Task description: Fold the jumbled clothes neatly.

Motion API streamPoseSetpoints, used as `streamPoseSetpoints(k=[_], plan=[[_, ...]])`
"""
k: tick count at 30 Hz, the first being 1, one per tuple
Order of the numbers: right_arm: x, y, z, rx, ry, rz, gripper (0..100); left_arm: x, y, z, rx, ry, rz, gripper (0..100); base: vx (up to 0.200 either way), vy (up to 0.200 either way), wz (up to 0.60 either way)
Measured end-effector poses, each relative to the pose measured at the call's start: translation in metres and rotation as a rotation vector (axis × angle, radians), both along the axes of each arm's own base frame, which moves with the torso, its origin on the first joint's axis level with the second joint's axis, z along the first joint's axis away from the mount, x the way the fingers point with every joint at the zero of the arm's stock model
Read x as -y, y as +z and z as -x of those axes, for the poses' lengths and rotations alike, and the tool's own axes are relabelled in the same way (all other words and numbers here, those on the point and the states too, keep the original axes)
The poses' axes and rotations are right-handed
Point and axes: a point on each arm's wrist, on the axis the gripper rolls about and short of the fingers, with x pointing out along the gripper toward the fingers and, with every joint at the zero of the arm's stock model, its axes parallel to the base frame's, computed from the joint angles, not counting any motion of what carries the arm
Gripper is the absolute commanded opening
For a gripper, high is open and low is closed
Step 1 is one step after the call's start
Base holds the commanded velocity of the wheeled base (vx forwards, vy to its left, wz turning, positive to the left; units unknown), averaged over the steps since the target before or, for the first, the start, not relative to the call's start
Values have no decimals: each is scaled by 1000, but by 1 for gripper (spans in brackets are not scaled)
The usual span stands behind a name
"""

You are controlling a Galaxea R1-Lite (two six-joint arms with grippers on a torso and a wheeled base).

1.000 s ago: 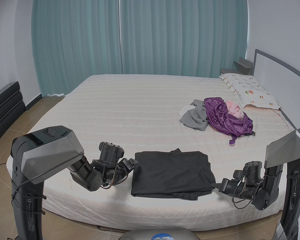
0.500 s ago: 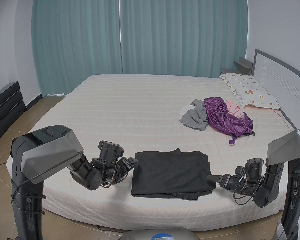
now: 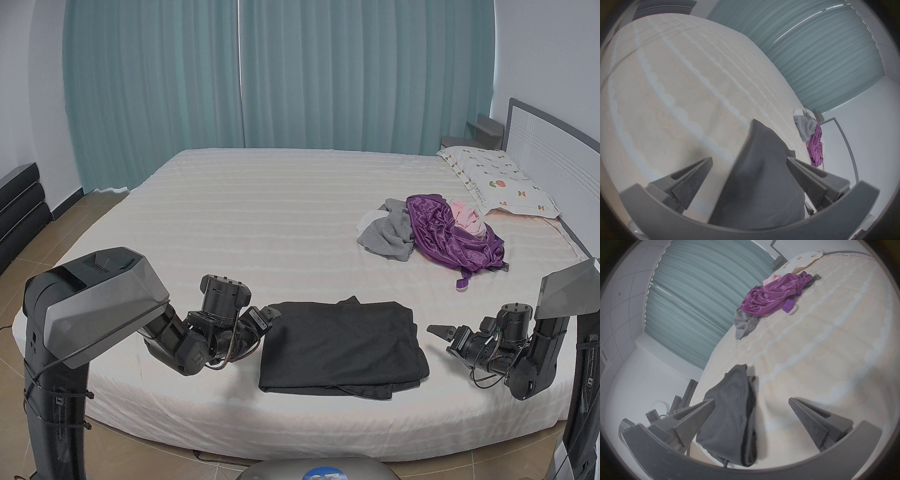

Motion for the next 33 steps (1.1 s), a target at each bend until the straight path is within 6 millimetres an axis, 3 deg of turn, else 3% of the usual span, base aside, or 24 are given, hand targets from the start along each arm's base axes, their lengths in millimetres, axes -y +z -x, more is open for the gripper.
streamPoseSetpoints(k=[7,23,24,33], plan=[[2,-10,-8,-22,-25,-31,100,0,0,-4,27,-26,-32,100,0,0,0],[1,-18,-11,-39,-27,-43,100,7,-22,-14,46,-90,-123,100,0,0,0],[1,-18,-11,-39,-27,-43,100,7,-22,-14,45,-90,-124,0,0,0,0],[1,-19,-11,-41,-27,-44,100,7,-26,-11,29,-92,-127,0,0,0,0]])
